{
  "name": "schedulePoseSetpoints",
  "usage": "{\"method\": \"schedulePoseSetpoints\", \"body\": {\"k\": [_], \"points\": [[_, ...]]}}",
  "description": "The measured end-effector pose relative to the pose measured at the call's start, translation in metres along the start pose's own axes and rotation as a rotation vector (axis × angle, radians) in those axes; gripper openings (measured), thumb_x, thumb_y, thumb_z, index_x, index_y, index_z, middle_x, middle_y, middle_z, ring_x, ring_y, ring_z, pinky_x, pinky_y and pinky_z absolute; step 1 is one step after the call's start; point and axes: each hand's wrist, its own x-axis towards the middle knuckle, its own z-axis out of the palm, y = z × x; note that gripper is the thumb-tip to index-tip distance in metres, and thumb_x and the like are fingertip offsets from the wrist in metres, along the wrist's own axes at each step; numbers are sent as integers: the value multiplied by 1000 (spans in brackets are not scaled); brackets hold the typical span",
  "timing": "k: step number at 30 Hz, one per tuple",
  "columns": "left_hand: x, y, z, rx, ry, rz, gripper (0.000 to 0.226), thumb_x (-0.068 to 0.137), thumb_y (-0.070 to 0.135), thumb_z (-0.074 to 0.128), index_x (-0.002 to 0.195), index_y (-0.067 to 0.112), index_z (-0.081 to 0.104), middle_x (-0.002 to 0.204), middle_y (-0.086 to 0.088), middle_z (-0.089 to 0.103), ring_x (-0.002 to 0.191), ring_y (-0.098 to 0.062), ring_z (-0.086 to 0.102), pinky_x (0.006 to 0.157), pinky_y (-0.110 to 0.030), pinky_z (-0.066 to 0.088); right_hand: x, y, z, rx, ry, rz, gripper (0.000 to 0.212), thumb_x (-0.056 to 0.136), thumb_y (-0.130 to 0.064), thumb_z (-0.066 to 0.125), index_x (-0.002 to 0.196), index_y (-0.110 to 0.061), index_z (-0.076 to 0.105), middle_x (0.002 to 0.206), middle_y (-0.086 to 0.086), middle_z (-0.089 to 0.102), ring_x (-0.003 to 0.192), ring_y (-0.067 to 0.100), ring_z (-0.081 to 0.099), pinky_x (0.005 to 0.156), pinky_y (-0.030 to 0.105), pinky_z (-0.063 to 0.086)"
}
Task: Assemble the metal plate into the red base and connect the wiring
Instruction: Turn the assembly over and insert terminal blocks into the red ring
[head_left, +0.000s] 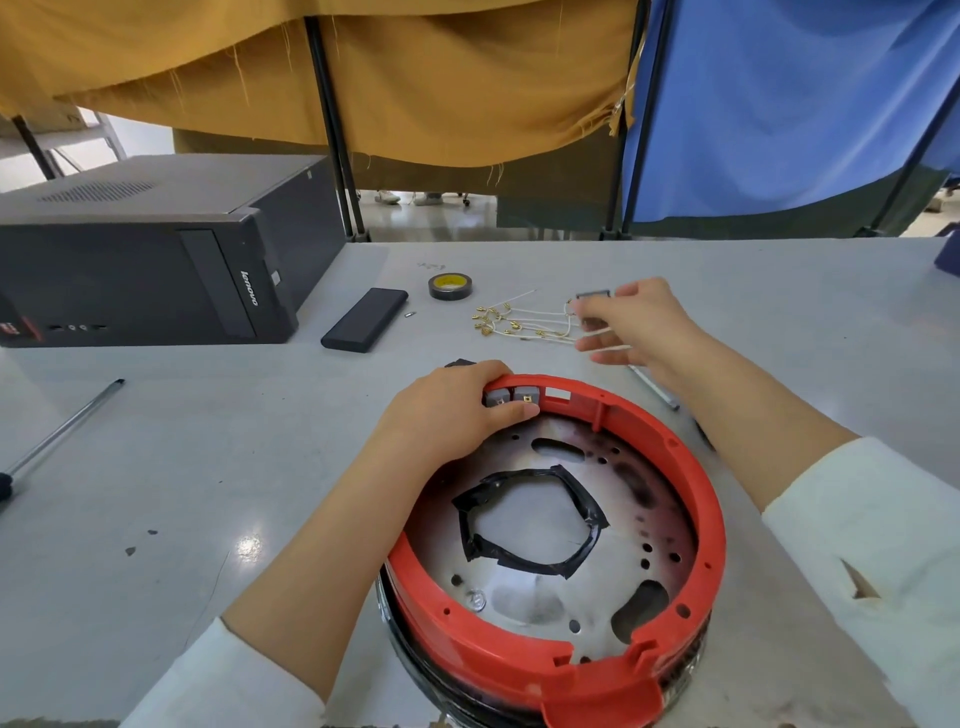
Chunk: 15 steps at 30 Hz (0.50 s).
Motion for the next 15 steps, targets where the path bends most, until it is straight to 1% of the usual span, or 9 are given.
{"method": "schedulePoseSetpoints", "body": {"k": [1,2,3,5,7,8,10,13,15], "points": [[0,0,-1,-15,-7,-7,40,87,65,51,111,34,58,106,4,64,97,-20,58,83,-37,48,-4,-4,4,-16,0,-10,44,84,-17,69,115,-19,38,91,8,65,65,17,69,52,27,55],[0,0,-1,-24,-12,-13,40,87,65,52,112,34,58,107,4,64,98,-20,58,84,-38,48,-8,-6,9,-88,-10,-34,44,84,-17,69,115,-26,37,92,6,63,66,17,68,53,28,54],[0,0,-2,-28,-14,-20,41,87,65,52,112,34,58,107,4,64,99,-21,58,84,-38,49,-11,-7,15,-174,-27,-65,40,85,-17,68,112,-28,42,93,4,63,68,17,67,55,28,54],[0,1,-2,-28,-17,-37,42,86,66,52,114,36,58,109,4,64,101,-21,58,86,-39,49,-16,-3,25,-289,-52,-120,25,83,-16,69,102,-28,56,93,1,63,70,18,67,63,33,54],[0,2,-3,-26,-8,-70,41,85,67,53,112,36,58,109,5,64,103,-22,58,86,-38,48,-18,2,31,-378,-58,-180,17,80,-15,70,91,-26,62,91,-2,62,80,21,66,73,36,53],[-1,3,-3,-27,2,-96,41,85,67,53,110,35,58,108,4,64,103,-22,58,84,-36,47,-18,6,32,-418,-61,-194,13,79,-15,69,85,-26,64,89,-5,62,87,20,64,76,34,51],[-1,4,-3,-34,14,-149,39,85,67,53,105,34,58,106,3,64,102,-23,58,82,-34,45,-20,11,34,-440,-56,-190,12,80,-18,64,77,-29,65,83,-11,62,92,16,60,76,30,47],[-4,6,0,-49,26,-185,37,86,67,54,96,31,54,100,2,62,101,-24,58,79,-34,44,-21,19,35,-506,-7,-198,13,81,-25,56,77,-27,68,83,-11,65,88,15,59,72,29,46],[-8,7,2,-36,38,-193,40,87,66,51,103,30,55,105,0,62,103,-26,58,79,-35,45,-21,20,36,-516,-3,-193,18,80,-27,55,79,-20,72,86,-5,70,87,17,61,75,32,50]]}}
